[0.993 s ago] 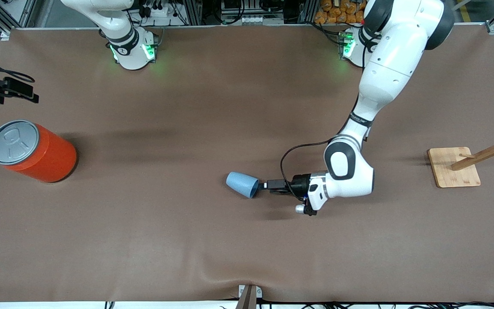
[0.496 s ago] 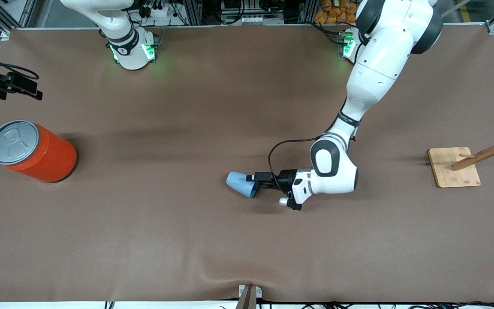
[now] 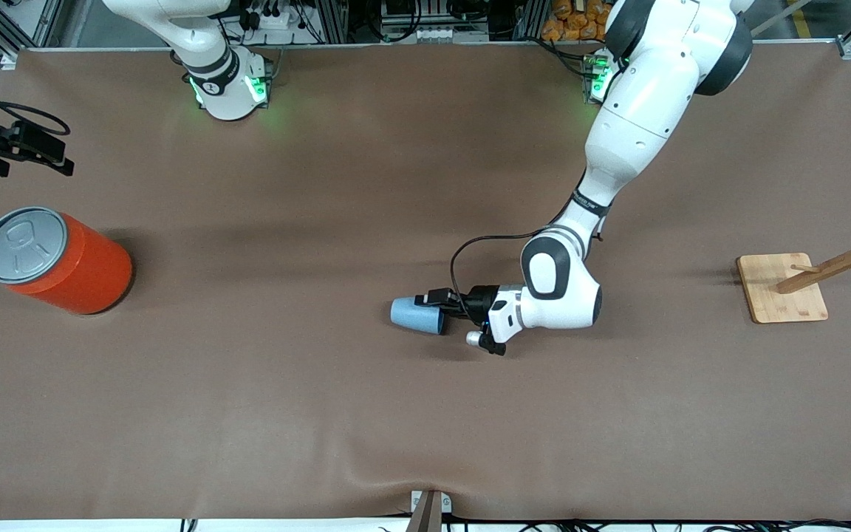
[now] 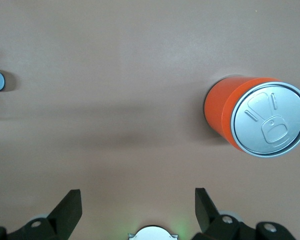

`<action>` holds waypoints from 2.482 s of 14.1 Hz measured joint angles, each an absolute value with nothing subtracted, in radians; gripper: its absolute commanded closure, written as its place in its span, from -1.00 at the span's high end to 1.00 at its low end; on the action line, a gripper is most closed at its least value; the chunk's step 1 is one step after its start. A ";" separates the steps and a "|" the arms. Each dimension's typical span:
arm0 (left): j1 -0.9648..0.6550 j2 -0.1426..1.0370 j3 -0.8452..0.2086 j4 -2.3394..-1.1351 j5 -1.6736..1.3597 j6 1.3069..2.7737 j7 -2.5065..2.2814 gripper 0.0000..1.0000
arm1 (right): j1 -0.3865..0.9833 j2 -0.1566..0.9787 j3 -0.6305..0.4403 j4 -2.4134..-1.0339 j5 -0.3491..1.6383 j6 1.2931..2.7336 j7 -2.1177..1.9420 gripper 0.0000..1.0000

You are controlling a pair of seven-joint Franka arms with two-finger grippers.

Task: Flip cup
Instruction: 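Grasp the cup with the left gripper while the right gripper withdraws, then carry the cup with the left gripper toward the wooden stand, set upright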

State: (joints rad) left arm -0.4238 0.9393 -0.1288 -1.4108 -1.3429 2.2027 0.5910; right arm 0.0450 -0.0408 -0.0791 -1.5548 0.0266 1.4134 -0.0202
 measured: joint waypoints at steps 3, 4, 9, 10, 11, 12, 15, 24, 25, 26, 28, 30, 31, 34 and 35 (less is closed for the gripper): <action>-0.431 0.934 -0.129 -1.395 -1.340 2.198 0.591 -1.00 | 0.047 -0.036 -0.079 -1.555 0.027 1.414 -0.020 1.00; -0.432 0.923 -0.127 -1.388 -1.299 2.199 0.569 -1.00 | 0.050 -0.034 -0.079 -1.555 0.027 1.414 -0.020 1.00; -0.416 0.791 -0.119 -1.371 -0.879 2.195 0.209 -1.00 | 0.053 -0.031 -0.082 -1.554 0.025 1.416 -0.020 1.00; -0.403 0.753 -0.116 -1.373 -0.791 2.176 0.148 -1.00 | 0.053 -0.031 -0.084 -1.554 0.025 1.416 -0.020 1.00; -0.383 0.715 -0.113 -1.378 -0.706 2.142 0.101 -1.00 | 0.054 -0.031 -0.083 -1.554 0.025 1.416 -0.020 1.00; -0.358 0.678 -0.111 -1.387 -0.619 2.104 0.066 -1.00 | 0.054 -0.031 -0.083 -1.554 0.025 1.416 -0.020 1.00; -0.247 0.590 -0.104 -1.419 -0.393 1.965 0.032 -1.00 | 0.054 -0.031 -0.083 -1.553 0.025 1.417 -0.020 1.00; -0.018 0.470 -0.101 -1.762 -0.032 2.082 0.038 -1.00 | 0.056 -0.028 -0.082 -1.553 0.025 1.422 -0.020 1.00; -0.013 0.468 -0.101 -1.797 -0.032 2.109 0.038 -1.00 | 0.056 -0.026 -0.082 -1.553 0.025 1.420 -0.020 1.00; -0.013 0.469 -0.101 -1.819 -0.031 2.123 0.038 -1.00 | 0.056 -0.023 -0.082 -1.553 0.025 1.420 -0.020 1.00; -0.013 0.469 -0.104 -1.840 -0.031 2.131 0.038 0.45 | 0.056 -0.016 -0.083 -1.553 0.025 1.422 -0.020 1.00; -0.014 0.469 -0.106 -1.840 -0.030 2.134 0.038 1.00 | 0.054 -0.012 -0.086 -1.553 0.025 1.438 -0.019 1.00; -0.014 0.469 -0.107 -1.836 -0.030 2.135 0.038 1.00 | 0.054 -0.011 -0.087 -1.553 0.025 1.454 -0.019 1.00; -0.013 0.458 -0.107 -1.807 -0.030 2.122 0.038 1.00 | 0.054 -0.007 -0.089 -1.553 0.026 1.477 -0.017 1.00; -0.013 0.445 -0.107 -1.776 -0.030 2.082 0.038 1.00 | 0.054 -0.001 -0.089 -1.553 0.026 1.479 -0.016 1.00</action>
